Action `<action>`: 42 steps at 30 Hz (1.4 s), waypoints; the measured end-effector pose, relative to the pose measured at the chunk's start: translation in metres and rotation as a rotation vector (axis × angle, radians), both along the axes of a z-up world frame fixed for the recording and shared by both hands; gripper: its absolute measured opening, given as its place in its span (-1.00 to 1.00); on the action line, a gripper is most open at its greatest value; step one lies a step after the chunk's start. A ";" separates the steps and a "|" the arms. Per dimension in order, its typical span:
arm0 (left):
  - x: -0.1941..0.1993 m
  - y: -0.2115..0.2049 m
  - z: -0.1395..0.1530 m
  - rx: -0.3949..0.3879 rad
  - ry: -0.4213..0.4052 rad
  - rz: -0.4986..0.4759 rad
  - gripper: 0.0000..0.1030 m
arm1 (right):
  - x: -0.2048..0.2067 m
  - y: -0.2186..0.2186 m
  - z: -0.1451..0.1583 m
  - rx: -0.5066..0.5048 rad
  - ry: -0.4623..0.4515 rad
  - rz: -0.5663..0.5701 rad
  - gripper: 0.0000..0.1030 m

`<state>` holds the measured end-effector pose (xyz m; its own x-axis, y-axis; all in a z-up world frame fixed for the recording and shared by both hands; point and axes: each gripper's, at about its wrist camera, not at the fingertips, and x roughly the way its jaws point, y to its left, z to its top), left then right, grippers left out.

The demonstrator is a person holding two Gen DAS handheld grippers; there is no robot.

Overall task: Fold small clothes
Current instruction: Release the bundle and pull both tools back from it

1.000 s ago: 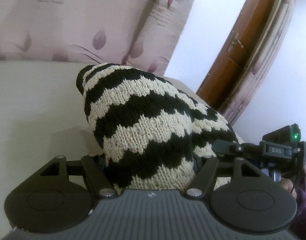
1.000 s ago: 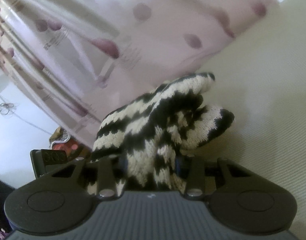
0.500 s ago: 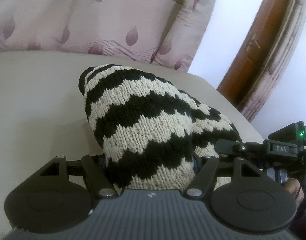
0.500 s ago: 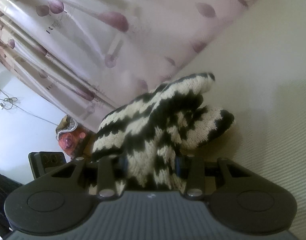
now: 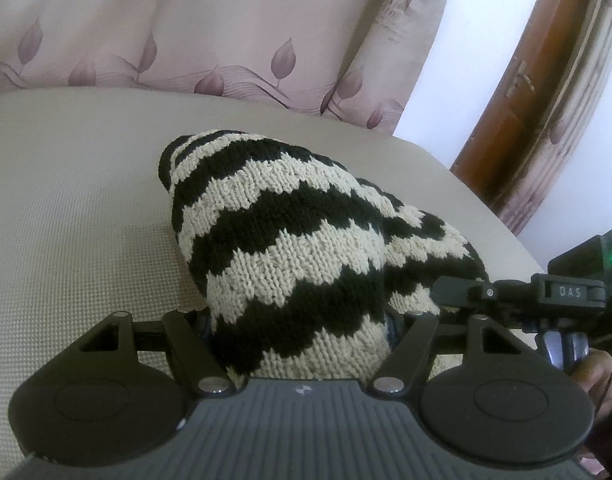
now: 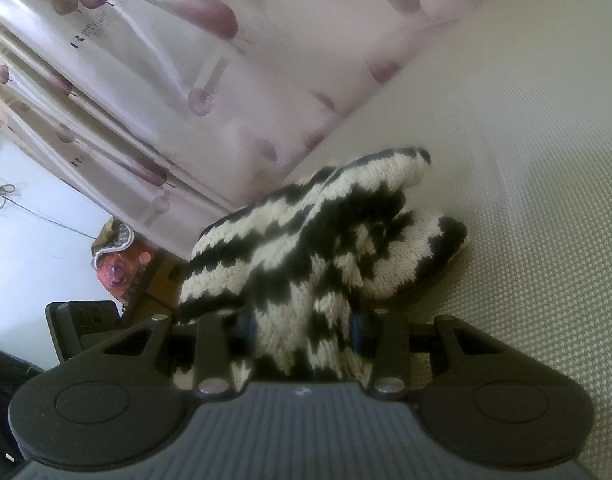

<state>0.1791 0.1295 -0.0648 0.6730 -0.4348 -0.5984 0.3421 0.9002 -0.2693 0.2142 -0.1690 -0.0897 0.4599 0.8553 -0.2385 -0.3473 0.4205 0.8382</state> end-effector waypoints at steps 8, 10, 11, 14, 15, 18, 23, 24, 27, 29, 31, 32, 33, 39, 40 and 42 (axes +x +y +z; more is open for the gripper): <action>0.001 -0.002 -0.007 0.033 -0.005 0.025 0.46 | 0.004 0.003 -0.007 -0.039 0.009 -0.007 -0.24; 0.000 -0.003 -0.010 0.052 -0.017 0.043 0.59 | 0.005 0.003 -0.010 -0.057 0.009 -0.012 -0.24; -0.001 -0.004 -0.012 0.062 -0.023 0.056 0.70 | 0.004 0.003 -0.011 -0.078 -0.002 -0.013 -0.24; -0.007 -0.007 -0.016 0.105 -0.062 0.104 1.00 | 0.002 0.007 -0.013 -0.137 -0.032 -0.020 -0.17; -0.010 -0.009 -0.017 0.126 -0.082 0.126 1.00 | 0.001 0.008 -0.013 -0.164 -0.053 -0.023 -0.13; -0.017 -0.016 -0.017 0.160 -0.127 0.151 1.00 | -0.006 0.015 -0.012 -0.252 -0.124 -0.046 0.10; -0.027 -0.024 -0.016 0.199 -0.185 0.199 1.00 | -0.014 0.017 -0.015 -0.280 -0.177 -0.082 0.19; -0.032 -0.027 -0.015 0.213 -0.200 0.211 1.00 | -0.017 0.018 -0.014 -0.290 -0.192 -0.090 0.20; -0.048 -0.038 -0.010 0.280 -0.250 0.251 1.00 | -0.030 0.019 -0.004 -0.311 -0.260 -0.133 0.23; -0.056 -0.046 -0.005 0.337 -0.281 0.273 1.00 | -0.044 0.021 0.006 -0.346 -0.334 -0.162 0.23; -0.065 -0.053 -0.001 0.387 -0.308 0.304 1.00 | -0.060 0.023 0.016 -0.375 -0.388 -0.193 0.23; -0.071 -0.057 0.001 0.410 -0.330 0.319 1.00 | -0.068 0.022 0.020 -0.376 -0.413 -0.212 0.24; -0.076 -0.061 0.004 0.428 -0.354 0.331 1.00 | -0.077 0.021 0.023 -0.375 -0.432 -0.232 0.24; -0.109 -0.080 0.024 0.480 -0.481 0.418 1.00 | -0.120 0.016 0.034 -0.398 -0.499 -0.289 0.38; -0.111 -0.083 0.027 0.499 -0.470 0.440 1.00 | -0.125 0.015 0.036 -0.404 -0.506 -0.285 0.39; -0.116 -0.087 0.034 0.496 -0.485 0.440 1.00 | -0.135 0.013 0.040 -0.406 -0.514 -0.291 0.39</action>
<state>0.0632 0.0429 -0.0311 0.9537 0.1673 -0.2501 -0.0935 0.9548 0.2820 0.0796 -0.1562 -0.0496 0.7953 0.5710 -0.2034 -0.4830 0.7998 0.3565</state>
